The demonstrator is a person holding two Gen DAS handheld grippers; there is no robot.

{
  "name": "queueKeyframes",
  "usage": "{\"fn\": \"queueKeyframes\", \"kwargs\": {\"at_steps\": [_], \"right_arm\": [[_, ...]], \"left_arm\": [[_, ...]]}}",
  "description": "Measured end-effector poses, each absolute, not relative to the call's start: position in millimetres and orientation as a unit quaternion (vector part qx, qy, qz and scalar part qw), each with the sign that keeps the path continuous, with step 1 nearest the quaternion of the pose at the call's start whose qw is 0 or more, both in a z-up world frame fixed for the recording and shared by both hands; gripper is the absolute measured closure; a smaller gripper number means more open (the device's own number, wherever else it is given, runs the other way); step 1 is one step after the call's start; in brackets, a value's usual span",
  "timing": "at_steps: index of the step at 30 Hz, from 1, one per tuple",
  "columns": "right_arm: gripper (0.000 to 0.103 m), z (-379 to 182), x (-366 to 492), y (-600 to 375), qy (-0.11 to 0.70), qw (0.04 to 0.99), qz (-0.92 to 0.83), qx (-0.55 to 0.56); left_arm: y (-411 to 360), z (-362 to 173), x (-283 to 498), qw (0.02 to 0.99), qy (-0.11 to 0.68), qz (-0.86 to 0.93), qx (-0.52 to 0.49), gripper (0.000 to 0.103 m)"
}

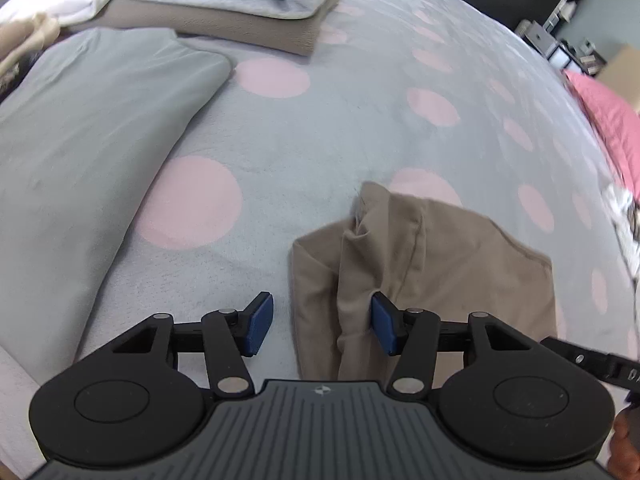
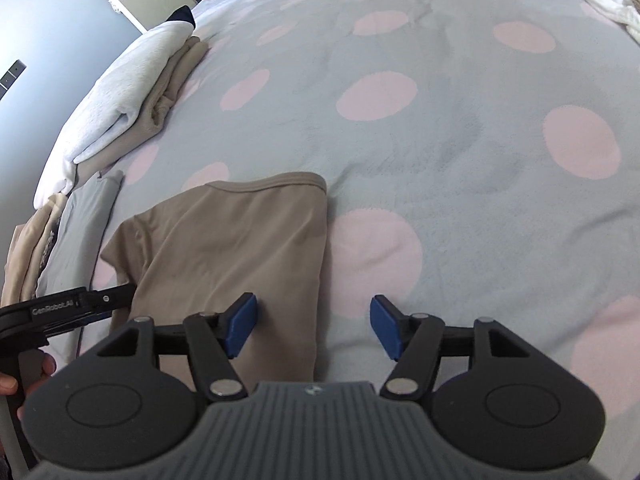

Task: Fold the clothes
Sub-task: 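Open the right gripper and bring both grippers to the top's end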

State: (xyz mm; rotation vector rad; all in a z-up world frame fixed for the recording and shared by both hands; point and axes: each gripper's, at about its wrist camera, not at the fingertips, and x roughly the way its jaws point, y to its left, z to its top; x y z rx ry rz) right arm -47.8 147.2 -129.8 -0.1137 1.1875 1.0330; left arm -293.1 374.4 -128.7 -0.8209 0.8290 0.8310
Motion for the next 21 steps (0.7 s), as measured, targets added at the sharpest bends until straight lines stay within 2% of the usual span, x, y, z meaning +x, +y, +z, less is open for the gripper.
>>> {"fn": "queueKeyframes", "kwargs": {"at_steps": [4,8,12,21], "right_arm": [[0.037,-133,-43,155,0.529,0.702,0.474,-0.053],[0.037,-134,-40,155,0.524,0.699,0.484,-0.044],[0.037,-135,-34,156,0.534,0.693,0.484,-0.022],[0.037,-143,-32,171,0.534,0.688,0.490,-0.030]], "left_arm": [[385,-130,-302,0.743,0.349,0.405,-0.402,0.061],[384,-127,-305,0.746,0.335,0.402,-0.412,0.061],[379,-128,-301,0.750,0.344,0.375,-0.422,0.056],[376,-139,-282,0.764,0.365,0.366,-0.387,0.052]]}}
